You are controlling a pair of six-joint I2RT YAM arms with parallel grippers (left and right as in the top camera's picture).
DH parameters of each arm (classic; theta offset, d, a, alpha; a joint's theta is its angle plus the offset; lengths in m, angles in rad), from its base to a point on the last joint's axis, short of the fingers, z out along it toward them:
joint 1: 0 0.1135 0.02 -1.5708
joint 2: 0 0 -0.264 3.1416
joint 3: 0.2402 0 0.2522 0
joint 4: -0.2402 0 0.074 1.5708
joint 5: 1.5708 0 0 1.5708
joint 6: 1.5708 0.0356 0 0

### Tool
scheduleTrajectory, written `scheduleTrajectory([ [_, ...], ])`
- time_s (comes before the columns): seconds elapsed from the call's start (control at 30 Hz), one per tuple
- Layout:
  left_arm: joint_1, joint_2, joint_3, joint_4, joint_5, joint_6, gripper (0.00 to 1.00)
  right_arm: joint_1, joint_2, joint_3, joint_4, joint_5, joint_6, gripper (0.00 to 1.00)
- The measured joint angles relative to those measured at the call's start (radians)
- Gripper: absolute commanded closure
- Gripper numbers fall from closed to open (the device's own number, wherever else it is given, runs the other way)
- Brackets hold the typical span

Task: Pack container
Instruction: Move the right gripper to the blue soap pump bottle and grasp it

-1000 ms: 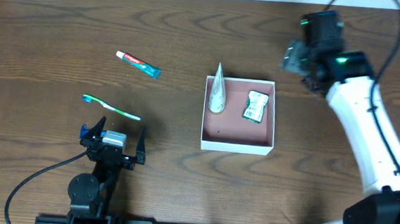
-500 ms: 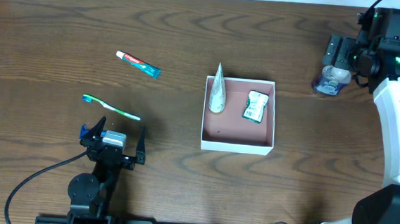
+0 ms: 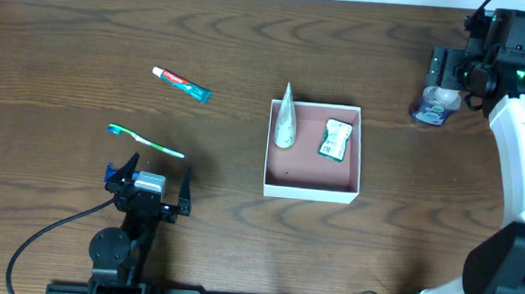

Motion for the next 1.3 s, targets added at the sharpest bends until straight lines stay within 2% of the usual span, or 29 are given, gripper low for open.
scheduleTrajectory([
  [0.43,0.000,0.000,0.000,0.000,0.000,0.000,0.02,-0.021,0.069,0.000,0.033,-0.023,-0.009,0.13],
  [0.8,0.000,0.000,0.000,0.000,0.000,0.000,0.02,-0.021,0.122,0.000,0.014,-0.042,-0.025,0.40],
  [0.93,0.000,0.000,0.000,0.000,0.000,0.000,0.02,-0.021,0.122,0.001,0.009,-0.044,-0.027,0.54],
  [1.17,0.000,0.000,0.000,0.000,0.000,0.000,0.02,-0.023,0.122,0.001,-0.013,-0.048,-0.024,0.59],
  [1.3,0.000,0.000,0.000,0.000,0.000,0.000,0.02,-0.023,0.122,0.001,-0.019,-0.048,-0.024,0.69],
])
